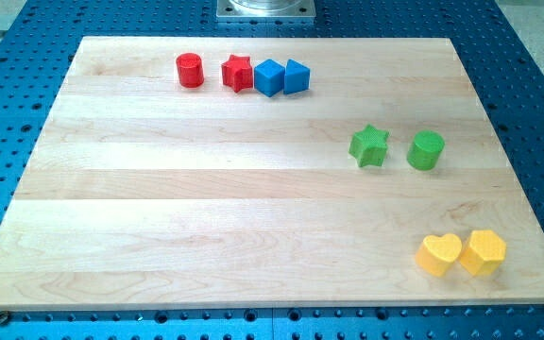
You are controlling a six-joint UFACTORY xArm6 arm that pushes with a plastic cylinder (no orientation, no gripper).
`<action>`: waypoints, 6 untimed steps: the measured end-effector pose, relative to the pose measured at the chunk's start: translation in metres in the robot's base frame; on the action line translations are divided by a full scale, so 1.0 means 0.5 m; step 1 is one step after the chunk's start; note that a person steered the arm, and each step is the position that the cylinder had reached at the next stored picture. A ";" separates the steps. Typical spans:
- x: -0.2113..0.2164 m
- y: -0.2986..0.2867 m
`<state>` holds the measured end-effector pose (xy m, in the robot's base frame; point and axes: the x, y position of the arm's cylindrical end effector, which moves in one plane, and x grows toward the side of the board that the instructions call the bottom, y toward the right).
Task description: Form a horizontal line with the green blocks and the yellow blocks
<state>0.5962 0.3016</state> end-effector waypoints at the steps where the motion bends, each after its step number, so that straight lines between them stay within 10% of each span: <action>1: 0.003 -0.085; 4: -0.022 -0.332; 6: -0.190 -0.463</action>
<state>0.5011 0.0702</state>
